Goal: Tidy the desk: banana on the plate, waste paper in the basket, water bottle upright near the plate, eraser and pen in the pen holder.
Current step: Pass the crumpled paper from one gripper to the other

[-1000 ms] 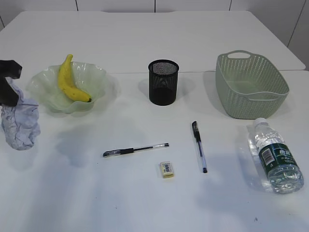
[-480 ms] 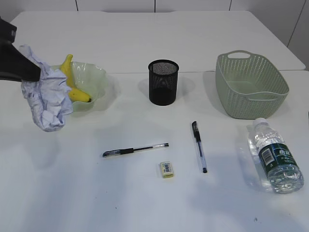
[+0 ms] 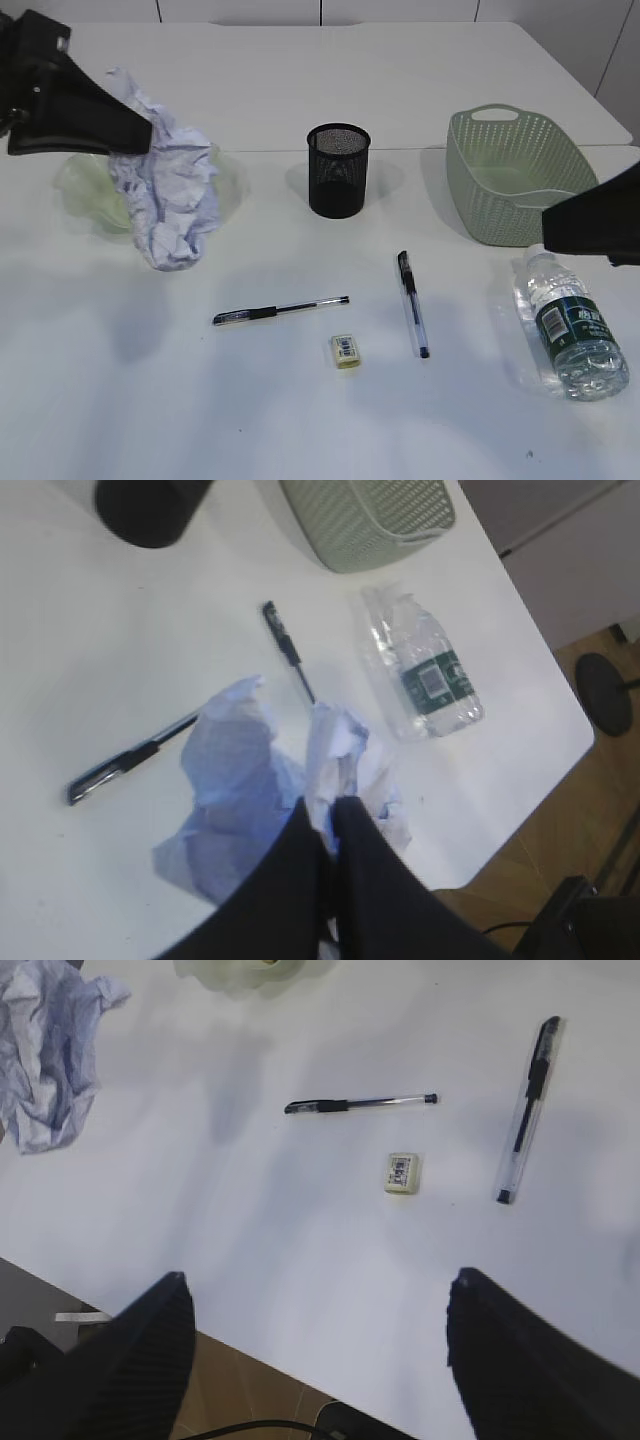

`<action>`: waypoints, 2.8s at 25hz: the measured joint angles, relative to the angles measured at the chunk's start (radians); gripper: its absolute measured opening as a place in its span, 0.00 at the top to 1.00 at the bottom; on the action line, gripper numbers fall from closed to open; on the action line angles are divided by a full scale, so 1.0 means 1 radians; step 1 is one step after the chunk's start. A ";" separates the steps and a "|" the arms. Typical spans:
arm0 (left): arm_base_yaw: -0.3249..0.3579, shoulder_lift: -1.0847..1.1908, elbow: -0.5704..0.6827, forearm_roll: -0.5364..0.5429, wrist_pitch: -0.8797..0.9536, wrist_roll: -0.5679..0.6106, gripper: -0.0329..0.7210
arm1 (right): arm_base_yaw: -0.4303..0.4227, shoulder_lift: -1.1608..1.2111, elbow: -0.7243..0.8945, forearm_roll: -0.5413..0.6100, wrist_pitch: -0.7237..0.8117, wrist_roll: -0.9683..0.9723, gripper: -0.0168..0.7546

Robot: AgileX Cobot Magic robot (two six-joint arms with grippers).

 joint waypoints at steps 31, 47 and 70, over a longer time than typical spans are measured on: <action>-0.202 0.000 0.000 -0.071 -0.120 0.014 0.98 | 0.011 0.175 -0.002 0.327 -0.058 -0.318 0.22; -0.202 0.000 0.000 -0.071 -0.120 0.014 0.98 | 0.170 0.304 -0.004 0.650 -0.168 -0.586 0.22; -0.204 0.000 0.000 -0.071 -0.120 0.014 0.98 | 0.262 0.473 -0.104 0.800 -0.115 -0.774 0.22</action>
